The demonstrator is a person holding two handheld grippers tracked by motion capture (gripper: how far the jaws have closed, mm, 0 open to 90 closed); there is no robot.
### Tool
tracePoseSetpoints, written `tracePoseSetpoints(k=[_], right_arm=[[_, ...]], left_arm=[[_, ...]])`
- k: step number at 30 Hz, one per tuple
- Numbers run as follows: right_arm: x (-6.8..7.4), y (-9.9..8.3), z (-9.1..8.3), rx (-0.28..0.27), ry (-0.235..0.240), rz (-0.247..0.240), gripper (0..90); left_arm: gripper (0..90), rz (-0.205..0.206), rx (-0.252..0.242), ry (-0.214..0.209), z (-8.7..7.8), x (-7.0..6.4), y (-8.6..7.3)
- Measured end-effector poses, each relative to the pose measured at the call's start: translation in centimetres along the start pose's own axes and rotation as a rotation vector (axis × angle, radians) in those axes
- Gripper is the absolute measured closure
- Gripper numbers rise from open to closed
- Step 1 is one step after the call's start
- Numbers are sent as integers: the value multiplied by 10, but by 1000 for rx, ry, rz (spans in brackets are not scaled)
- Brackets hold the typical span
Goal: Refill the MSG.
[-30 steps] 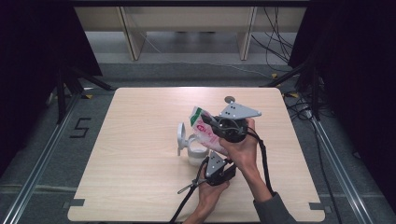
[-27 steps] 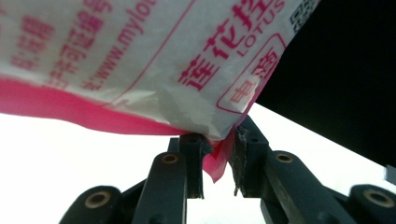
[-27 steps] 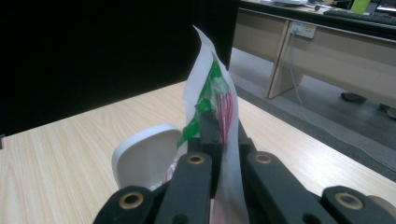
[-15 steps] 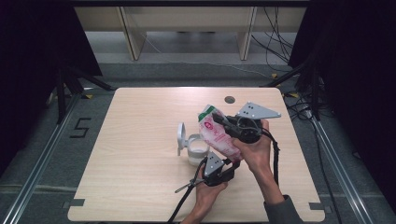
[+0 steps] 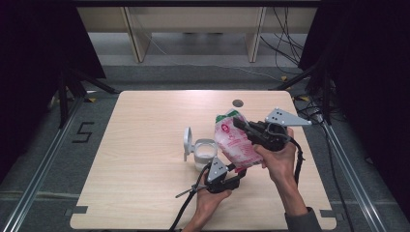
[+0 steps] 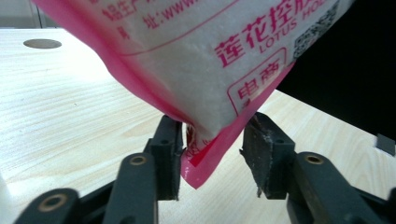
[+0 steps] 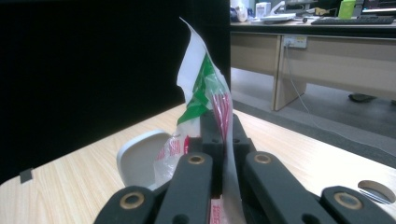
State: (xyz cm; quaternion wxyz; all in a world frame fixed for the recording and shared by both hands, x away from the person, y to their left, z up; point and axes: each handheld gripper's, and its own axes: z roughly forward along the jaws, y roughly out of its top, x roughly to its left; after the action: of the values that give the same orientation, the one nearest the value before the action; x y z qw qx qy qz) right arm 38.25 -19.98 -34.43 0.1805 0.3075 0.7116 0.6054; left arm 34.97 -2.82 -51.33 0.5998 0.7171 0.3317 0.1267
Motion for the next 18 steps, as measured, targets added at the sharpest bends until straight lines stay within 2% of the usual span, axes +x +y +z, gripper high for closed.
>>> tracePoseSetpoints(k=[3,4,5,6,8,11,12,13,16,18], right_arm=[[-2,0,-4,-8,-7,-11,900],[-2,-1,-5,-15,-3,-9,900],[-3,-1,-7,-17,-10,1,900],[-4,-1,-9,-20,-3,-1,900],[-6,-2,-13,-33,-13,4,900],[-9,-3,-19,-32,-23,14,900],[-11,-5,-20,-31,-28,1,900],[-11,-7,-20,-24,-39,16,900],[-17,-13,-22,-11,-56,9,900],[-18,-17,-24,-5,-69,35,900]], left_arm=[[509,2,29,-19,-4,2,2],[499,-19,19,-22,-5,1,2],[483,-31,22,-16,-7,1,3],[471,-35,21,-27,-8,2,2],[457,1,44,-7,-13,2,2],[444,-1,45,-33,-19,-1,1],[443,8,57,-33,-21,-3,1],[438,23,62,-45,-22,-4,2],[409,25,86,-67,-27,-7,2],[394,38,93,-71,-32,-7,3]])
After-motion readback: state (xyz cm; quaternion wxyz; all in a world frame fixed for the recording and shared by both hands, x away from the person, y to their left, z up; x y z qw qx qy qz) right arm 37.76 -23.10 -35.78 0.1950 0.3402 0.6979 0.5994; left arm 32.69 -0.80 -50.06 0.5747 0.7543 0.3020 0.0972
